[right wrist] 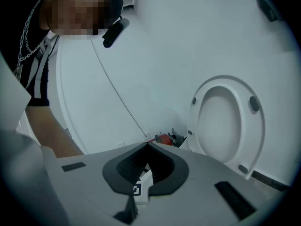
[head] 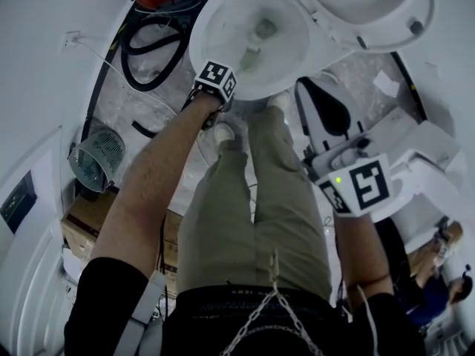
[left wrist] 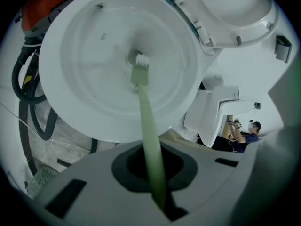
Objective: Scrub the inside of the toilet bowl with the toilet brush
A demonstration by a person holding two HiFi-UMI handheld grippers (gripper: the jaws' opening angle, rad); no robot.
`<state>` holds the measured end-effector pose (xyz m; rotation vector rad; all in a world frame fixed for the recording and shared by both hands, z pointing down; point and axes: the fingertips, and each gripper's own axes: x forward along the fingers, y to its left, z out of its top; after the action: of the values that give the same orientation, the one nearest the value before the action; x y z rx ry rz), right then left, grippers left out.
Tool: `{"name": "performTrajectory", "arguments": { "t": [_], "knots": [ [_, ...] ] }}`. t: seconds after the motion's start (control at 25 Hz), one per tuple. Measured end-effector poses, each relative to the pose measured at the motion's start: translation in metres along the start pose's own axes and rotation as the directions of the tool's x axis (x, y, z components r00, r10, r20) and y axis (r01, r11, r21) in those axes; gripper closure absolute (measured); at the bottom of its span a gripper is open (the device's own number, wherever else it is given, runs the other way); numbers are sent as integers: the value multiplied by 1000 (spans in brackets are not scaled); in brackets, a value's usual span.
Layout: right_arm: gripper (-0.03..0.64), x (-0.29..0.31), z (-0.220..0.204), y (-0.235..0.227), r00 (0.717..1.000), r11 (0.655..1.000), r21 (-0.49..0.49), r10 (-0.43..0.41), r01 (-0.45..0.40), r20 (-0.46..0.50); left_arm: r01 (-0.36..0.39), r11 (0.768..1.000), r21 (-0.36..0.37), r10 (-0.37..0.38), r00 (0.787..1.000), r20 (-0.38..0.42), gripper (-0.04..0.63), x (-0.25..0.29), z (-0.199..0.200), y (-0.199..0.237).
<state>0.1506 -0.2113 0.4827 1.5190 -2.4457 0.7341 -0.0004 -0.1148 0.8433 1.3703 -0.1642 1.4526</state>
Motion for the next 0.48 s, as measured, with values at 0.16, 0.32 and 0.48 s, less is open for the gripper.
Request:
{"name": "performTrajectory", "arguments": {
  "t": [0.16,0.32,0.48],
  "knots": [
    [624,1,-1,-1,1000,1000,2,0,0,-2,-21,999,-35,22,999,28,595,-6,9,12],
    [624,-1,-2,-4,1000,1000,5,-9,9,-6,-41,996,-81,47,996,72,595,-14,20,25],
    [624,-7,-4,-13,1000,1000,7,-24,24,-8,-50,993,-106,60,993,101,595,-17,27,28]
  ]
}}
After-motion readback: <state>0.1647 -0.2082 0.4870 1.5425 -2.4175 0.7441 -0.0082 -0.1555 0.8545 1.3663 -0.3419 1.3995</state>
